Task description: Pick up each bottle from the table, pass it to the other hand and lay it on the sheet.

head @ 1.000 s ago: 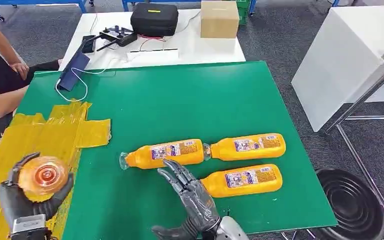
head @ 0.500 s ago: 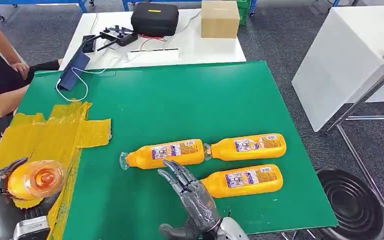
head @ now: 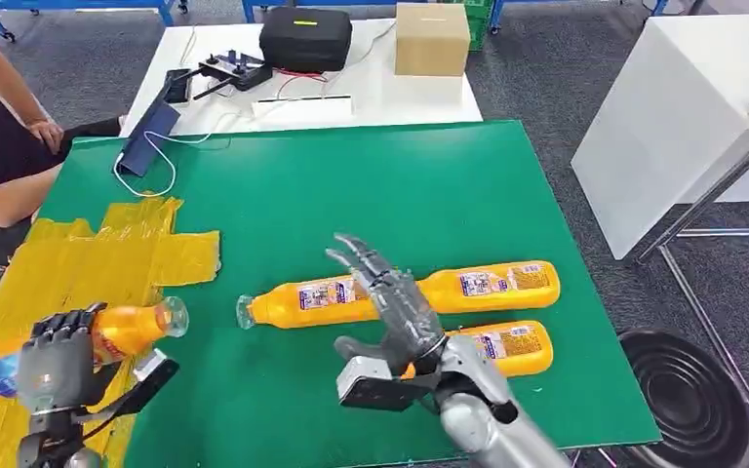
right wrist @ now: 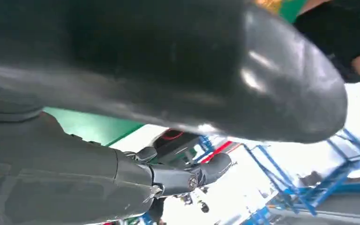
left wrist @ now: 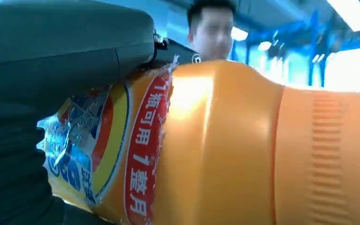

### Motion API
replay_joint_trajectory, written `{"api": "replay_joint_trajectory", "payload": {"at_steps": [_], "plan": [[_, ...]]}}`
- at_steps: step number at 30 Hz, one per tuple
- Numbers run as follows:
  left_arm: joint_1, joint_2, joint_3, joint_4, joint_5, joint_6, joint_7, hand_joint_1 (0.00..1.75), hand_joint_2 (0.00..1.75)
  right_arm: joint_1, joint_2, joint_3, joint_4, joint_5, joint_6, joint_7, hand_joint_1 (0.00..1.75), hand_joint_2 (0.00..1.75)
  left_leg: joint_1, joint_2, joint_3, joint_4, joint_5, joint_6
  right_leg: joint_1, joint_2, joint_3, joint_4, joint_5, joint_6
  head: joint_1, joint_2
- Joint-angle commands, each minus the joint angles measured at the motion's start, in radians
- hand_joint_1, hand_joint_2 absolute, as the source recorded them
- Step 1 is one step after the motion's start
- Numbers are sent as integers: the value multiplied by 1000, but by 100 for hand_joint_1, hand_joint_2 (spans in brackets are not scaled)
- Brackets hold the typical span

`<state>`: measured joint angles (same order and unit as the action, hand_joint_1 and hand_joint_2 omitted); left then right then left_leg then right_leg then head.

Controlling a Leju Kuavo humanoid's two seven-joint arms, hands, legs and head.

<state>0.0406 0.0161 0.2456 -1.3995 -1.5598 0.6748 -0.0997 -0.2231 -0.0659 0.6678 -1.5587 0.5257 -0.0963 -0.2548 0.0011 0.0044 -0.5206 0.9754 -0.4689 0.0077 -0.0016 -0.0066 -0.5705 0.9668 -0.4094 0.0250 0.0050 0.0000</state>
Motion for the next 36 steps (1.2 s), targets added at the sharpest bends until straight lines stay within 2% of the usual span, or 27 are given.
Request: {"api": "replay_joint_trajectory", "payload": {"at_steps": [1, 11, 12, 16, 19, 21, 31, 32, 33, 36], "plan": [[-143, 109, -178, 334, -11, -2, 46, 175, 175, -70, -25, -25, 68, 27, 18, 14, 0, 0, 0, 2, 2, -1, 0, -1, 0, 1, 1, -1, 0, 0, 0, 0], [-147, 122, -191, 342, -11, -32, 51, 175, 175, -77, -24, -22, 86, 28, 14, 16, 0, 0, 0, 1, -3, 0, 0, -1, 1, 0, -3, 0, -1, 0, 0, 0], [-148, 122, -190, 345, -11, -47, 51, 175, 175, -88, -25, -20, 101, 29, 19, 29, 0, 175, 1, 1, -2, 1, -1, -1, 1, 1, -2, 0, -1, 0, 0, 0], [-183, 124, -212, 390, 9, -90, 19, 175, 175, -196, -29, 11, 244, 38, 75, 82, 0, 175, 0, 3, -4, 0, 0, -1, 0, 2, -5, 0, 1, 0, 0, 0], [-255, 120, -246, 460, 86, -182, -30, 175, 175, -317, -3, 55, 434, 80, 128, 134, 0, 175, 1, 2, -3, 1, 1, -1, 0, 1, -3, 0, 1, 0, 0, 0], [-285, 129, -268, 497, 115, -264, -53, 175, 175, -359, 22, 64, 521, 93, 140, 144, 0, 175, 0, 2, -3, 0, 2, -1, 0, 1, -4, 0, 1, 0, 0, 0], [-284, 132, -267, 500, 121, -265, -55, 175, 175, -359, 26, 68, 528, 96, 140, 143, 0, 175, 0, -1, -2, -1, 3, 0, -1, 0, -1, 0, 1, 1, -1, 0], [-284, 132, -267, 500, 121, -265, -55, 131, 175, -359, 26, 68, 528, 96, 140, 143, 0, 175, 0, -1, -2, 0, 3, 0, -1, -1, -2, 0, 1, 1, -1, 0], [-289, 145, -280, 512, 218, -393, -126, 0, 0, -373, 32, 79, 544, 115, 144, 149, 0, 175, 0, -1, -2, 0, 3, 0, 0, 0, -1, 0, 1, 1, 0, 0], [-311, 206, -339, 578, 295, -517, -160, 0, 0, -458, 100, 109, 707, 155, 156, 165, 0, 175, 0, 2, -2, 0, 3, 0, -1, 2, -2, 1, 2, 1, 0, 0]]}}
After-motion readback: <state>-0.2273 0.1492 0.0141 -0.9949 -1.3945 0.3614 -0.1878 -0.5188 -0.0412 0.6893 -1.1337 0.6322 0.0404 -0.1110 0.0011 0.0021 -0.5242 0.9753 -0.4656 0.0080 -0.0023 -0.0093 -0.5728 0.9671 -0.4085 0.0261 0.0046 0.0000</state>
